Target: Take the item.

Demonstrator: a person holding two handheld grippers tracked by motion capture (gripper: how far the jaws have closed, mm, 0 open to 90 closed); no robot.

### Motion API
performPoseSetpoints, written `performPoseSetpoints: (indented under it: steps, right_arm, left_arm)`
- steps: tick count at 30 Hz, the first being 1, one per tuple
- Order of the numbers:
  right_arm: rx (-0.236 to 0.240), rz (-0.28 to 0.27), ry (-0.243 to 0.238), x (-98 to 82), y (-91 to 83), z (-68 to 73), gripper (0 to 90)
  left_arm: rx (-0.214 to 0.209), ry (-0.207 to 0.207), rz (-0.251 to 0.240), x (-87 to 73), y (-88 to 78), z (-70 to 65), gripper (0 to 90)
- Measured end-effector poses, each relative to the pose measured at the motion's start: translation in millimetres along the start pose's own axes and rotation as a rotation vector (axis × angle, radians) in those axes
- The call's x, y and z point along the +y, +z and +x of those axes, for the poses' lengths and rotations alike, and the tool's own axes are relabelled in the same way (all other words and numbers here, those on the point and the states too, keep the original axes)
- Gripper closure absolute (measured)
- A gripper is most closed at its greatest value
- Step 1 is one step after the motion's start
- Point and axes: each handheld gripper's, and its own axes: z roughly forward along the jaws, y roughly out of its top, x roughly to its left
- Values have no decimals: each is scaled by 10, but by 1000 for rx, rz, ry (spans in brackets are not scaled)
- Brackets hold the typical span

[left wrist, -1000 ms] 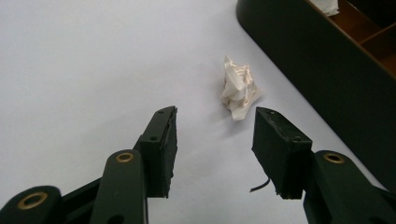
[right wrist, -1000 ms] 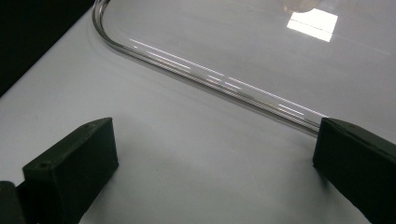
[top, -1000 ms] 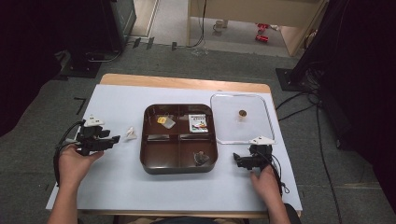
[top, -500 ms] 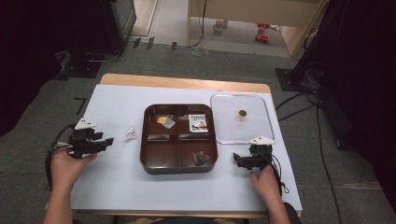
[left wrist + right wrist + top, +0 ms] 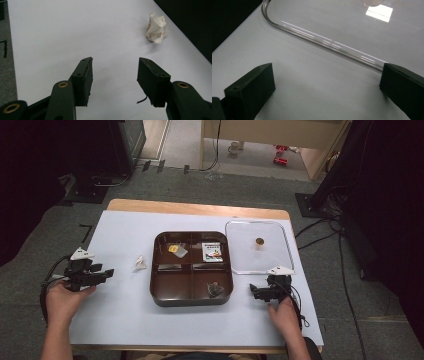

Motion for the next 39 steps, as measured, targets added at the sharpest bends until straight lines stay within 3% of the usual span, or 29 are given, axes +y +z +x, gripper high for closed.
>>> performPoseSetpoints:
  steps: [19, 26, 31, 35, 39]
  right_arm:
    - [0, 0, 0, 0, 0, 0, 0]
    - [0, 0, 0, 0, 0, 0, 0]
    - [0, 0, -1, 0, 0, 1, 0]
    - [0, 0, -1, 0, 0, 1, 0]
    - [0, 0, -1, 0, 0, 0, 0]
  left_arm:
    - [0, -23, 53, -149, 147, 145, 431]
    - [-36, -28, 8, -213, 155, 173, 388]
    - [-39, 29, -21, -269, 173, 136, 307]
    - [-3, 94, -43, -321, 192, 73, 274]
    - [5, 85, -70, -355, 195, 61, 267]
